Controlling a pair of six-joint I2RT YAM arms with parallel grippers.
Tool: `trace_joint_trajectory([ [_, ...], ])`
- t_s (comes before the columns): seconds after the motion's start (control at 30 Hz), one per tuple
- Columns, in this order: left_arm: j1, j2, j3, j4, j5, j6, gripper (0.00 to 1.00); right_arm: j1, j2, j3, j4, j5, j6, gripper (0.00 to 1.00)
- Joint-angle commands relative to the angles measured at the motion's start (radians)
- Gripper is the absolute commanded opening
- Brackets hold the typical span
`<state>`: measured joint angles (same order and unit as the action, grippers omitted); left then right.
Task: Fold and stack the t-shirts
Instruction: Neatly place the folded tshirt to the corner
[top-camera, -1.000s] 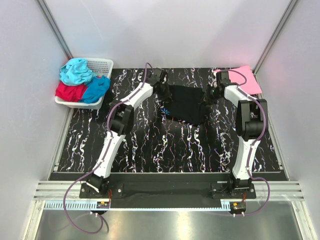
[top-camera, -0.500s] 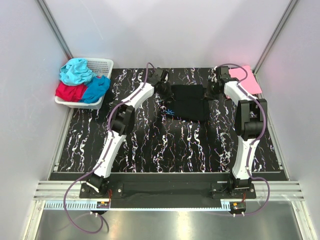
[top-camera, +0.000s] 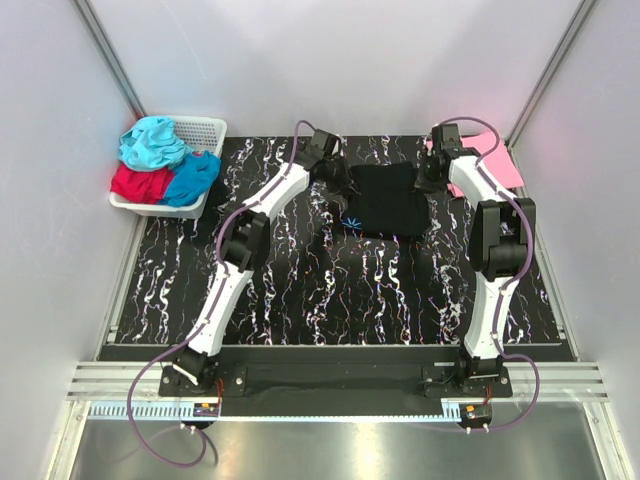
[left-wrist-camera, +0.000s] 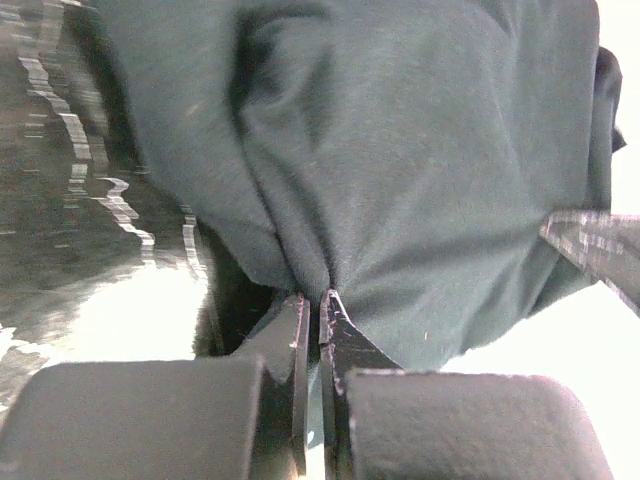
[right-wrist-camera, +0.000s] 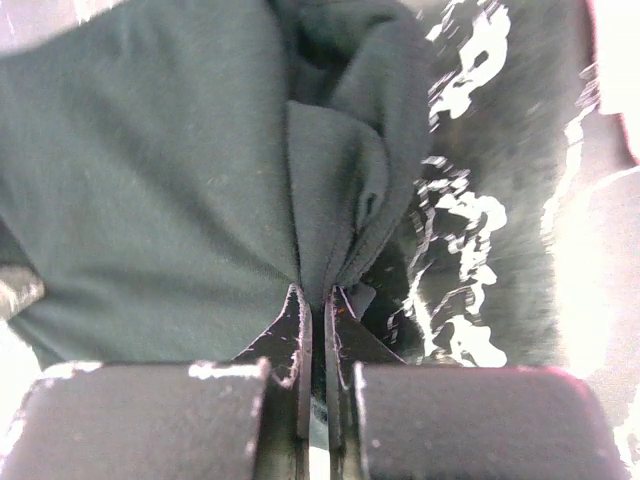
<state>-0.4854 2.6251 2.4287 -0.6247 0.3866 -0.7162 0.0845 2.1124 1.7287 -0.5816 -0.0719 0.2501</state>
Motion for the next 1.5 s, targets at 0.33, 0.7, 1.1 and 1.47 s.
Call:
trace_joint_trajectory([
  [0.33, -0.001, 0.041, -0.091, 0.531, 0.518, -0.288, 0.52, 0.006, 0.050, 0.178, -0.041, 0.313, -0.046, 0.00],
  [0.7, 0.028, -0.033, -0.181, 0.332, 0.408, -0.103, 0.99, 0.006, 0.191, 0.327, -0.058, 0.420, -0.098, 0.00],
  [1.1, 0.057, -0.138, -0.321, 0.134, 0.279, 0.078, 0.99, 0.003, 0.363, 0.719, -0.107, 0.625, -0.183, 0.00],
  [1.47, 0.080, -0.309, -0.509, 0.062, 0.147, 0.170, 0.99, -0.074, 0.463, 0.868, -0.106, 0.765, -0.198, 0.00],
])
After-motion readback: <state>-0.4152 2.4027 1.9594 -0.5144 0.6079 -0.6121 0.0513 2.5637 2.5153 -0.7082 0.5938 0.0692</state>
